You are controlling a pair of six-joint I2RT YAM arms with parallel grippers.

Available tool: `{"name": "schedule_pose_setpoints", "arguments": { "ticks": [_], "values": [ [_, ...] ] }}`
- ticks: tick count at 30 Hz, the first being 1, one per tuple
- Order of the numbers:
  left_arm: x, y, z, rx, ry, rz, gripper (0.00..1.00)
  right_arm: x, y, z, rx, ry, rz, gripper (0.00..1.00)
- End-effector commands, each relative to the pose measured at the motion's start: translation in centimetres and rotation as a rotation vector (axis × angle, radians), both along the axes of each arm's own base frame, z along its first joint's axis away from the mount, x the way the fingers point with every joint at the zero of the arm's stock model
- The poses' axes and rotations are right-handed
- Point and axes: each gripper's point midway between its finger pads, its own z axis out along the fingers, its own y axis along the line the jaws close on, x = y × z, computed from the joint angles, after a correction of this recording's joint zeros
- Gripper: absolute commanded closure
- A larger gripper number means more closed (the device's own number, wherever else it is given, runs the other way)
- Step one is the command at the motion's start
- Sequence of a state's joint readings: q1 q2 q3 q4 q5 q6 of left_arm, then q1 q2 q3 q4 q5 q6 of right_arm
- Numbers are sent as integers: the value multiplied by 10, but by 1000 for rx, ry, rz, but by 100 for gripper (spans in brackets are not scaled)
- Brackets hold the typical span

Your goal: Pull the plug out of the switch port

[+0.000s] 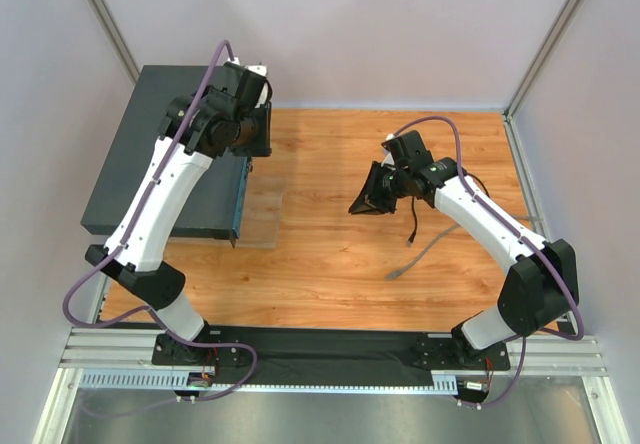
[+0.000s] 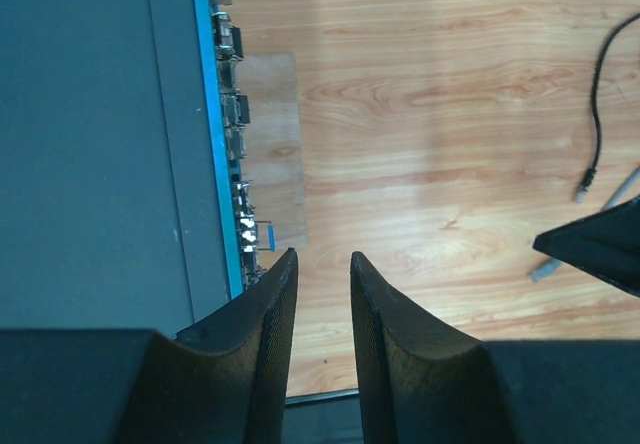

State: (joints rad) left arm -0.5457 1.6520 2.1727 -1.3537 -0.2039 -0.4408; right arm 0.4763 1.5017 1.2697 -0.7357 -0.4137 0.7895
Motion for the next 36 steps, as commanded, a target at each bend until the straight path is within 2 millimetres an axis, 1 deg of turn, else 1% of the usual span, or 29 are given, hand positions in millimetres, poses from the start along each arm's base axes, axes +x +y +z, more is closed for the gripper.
{"name": "schedule_pose_setpoints", "arguments": {
  "ticks": [1,9,14,22,28,29,36],
  "values": [
    [-47,42,-28,209,196,18,64,5,6,19,43,-47,3,91],
    [-48,52,-36,263,214,51,64,6,5,19,40,-51,2,91],
    [-49,50,-41,255,230,44,64,7,5,21,39,-57,6,91],
    [-46,45,-44,242,223,38,66,7,5,21,37,-56,7,91],
    [-44,52,-47,275,221,68,66,8,5,22,36,-60,10,91],
    [-42,51,-50,277,218,71,66,8,5,21,36,-58,10,92],
    [-35,53,-50,289,191,84,67,7,5,20,36,-56,11,92]
  ]
}}
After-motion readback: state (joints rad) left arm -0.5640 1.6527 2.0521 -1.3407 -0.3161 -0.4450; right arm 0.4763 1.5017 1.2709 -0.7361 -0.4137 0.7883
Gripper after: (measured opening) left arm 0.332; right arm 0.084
